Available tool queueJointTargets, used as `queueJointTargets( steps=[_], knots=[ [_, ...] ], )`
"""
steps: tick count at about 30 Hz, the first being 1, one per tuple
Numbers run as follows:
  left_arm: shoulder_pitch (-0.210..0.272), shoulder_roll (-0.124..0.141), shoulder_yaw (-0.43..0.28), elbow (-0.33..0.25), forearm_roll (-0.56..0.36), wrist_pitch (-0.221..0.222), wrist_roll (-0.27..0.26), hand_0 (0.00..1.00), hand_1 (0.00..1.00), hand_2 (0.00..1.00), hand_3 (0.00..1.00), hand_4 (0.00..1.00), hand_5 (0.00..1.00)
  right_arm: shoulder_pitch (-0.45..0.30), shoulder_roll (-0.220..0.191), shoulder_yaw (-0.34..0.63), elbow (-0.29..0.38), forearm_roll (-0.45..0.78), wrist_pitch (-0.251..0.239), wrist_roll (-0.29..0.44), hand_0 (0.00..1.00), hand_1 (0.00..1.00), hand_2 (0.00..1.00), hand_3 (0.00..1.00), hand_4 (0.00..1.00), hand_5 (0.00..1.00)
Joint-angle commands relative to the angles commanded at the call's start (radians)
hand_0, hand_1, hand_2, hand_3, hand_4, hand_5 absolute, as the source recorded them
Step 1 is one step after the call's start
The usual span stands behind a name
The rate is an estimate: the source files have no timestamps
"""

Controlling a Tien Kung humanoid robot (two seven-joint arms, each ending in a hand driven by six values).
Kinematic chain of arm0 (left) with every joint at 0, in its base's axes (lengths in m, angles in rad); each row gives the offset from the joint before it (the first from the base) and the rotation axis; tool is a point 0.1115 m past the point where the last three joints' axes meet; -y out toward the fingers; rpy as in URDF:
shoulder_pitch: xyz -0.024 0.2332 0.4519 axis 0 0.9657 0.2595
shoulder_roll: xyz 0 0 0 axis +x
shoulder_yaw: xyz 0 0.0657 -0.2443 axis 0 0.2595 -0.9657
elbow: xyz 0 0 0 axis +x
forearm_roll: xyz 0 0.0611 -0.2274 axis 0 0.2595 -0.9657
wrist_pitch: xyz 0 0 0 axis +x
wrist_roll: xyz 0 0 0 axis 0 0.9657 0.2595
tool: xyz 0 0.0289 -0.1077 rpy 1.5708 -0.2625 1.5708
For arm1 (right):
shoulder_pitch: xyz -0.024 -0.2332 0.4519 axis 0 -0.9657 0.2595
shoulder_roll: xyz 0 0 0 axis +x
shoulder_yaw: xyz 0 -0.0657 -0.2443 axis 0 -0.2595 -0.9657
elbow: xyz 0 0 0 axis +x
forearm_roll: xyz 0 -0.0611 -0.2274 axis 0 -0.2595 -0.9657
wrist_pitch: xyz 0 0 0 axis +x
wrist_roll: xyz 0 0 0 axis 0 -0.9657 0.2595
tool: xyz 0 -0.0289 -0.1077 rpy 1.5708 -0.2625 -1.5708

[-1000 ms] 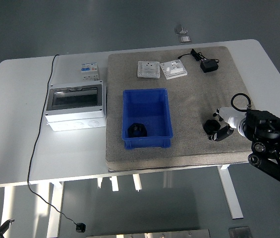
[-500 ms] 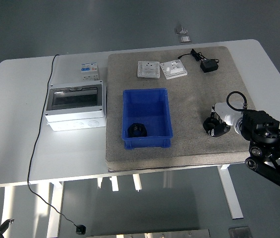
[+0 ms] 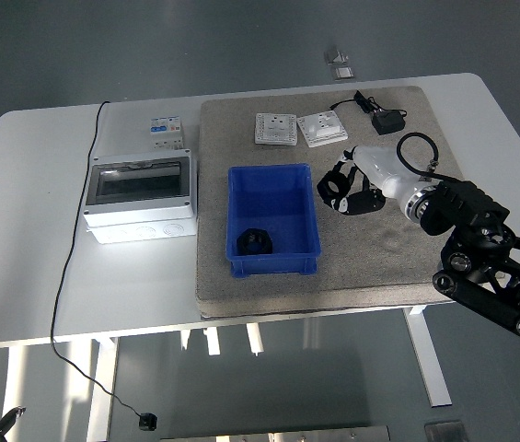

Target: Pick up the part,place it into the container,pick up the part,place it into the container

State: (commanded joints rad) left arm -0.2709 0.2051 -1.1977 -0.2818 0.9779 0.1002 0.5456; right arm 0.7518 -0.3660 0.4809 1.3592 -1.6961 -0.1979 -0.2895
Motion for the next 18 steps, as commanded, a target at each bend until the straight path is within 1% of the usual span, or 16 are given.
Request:
queueJointTargets(
  steps=[1, 2, 4, 7, 8, 13, 14, 18],
  knots=[
    [-0.001, 0.000, 0.000, 0.000, 0.001, 0.000, 0.000, 0.696, 0.706, 0.734, 0.820, 0.893, 0.890, 0.012, 0.013, -0.017, -0.006, 0.021, -0.005, 0.022, 0.443, 0.330, 0.396, 0.450, 0.382, 0.057],
    [-0.001, -0.001, 0.001, 0.000, 0.000, 0.000, 0.001, 0.696, 0.706, 0.734, 0.818, 0.891, 0.889, 0.028, 0.028, -0.039, -0.017, 0.044, 0.003, 0.045, 0.530, 0.356, 0.425, 0.461, 0.386, 0.061],
    [-0.003, -0.001, 0.003, -0.001, -0.002, 0.001, 0.000, 0.696, 0.706, 0.734, 0.818, 0.891, 0.889, 0.052, 0.049, -0.083, -0.038, 0.079, 0.022, 0.084, 0.530, 0.356, 0.425, 0.461, 0.386, 0.061],
    [-0.003, 0.000, 0.008, 0.000, -0.009, 0.003, -0.002, 0.696, 0.706, 0.734, 0.818, 0.891, 0.889, 0.081, 0.070, -0.135, -0.061, 0.084, 0.038, 0.107, 0.530, 0.356, 0.425, 0.461, 0.386, 0.061],
    [-0.003, 0.000, 0.009, 0.000, -0.011, 0.003, -0.003, 0.695, 0.705, 0.733, 0.819, 0.891, 0.890, 0.091, 0.079, -0.149, -0.069, 0.075, 0.044, 0.110, 0.638, 0.430, 0.521, 0.586, 0.394, 0.065],
    [-0.005, 0.000, 0.012, 0.000, -0.012, 0.004, -0.004, 0.695, 0.705, 0.733, 0.819, 0.891, 0.890, 0.134, 0.119, -0.208, -0.103, 0.059, 0.068, 0.112, 0.638, 0.430, 0.521, 0.586, 0.394, 0.065],
    [-0.006, 0.001, 0.013, 0.000, -0.013, 0.005, -0.005, 0.696, 0.705, 0.733, 0.819, 0.890, 0.890, 0.141, 0.127, -0.216, -0.111, 0.063, 0.076, 0.113, 0.777, 0.702, 0.720, 0.708, 0.424, 0.068],
    [-0.007, 0.001, 0.015, 0.000, -0.014, 0.005, -0.006, 0.696, 0.705, 0.733, 0.819, 0.890, 0.890, 0.154, 0.146, -0.227, -0.143, 0.081, 0.101, 0.113, 0.777, 0.702, 0.720, 0.708, 0.424, 0.068]
  ],
)
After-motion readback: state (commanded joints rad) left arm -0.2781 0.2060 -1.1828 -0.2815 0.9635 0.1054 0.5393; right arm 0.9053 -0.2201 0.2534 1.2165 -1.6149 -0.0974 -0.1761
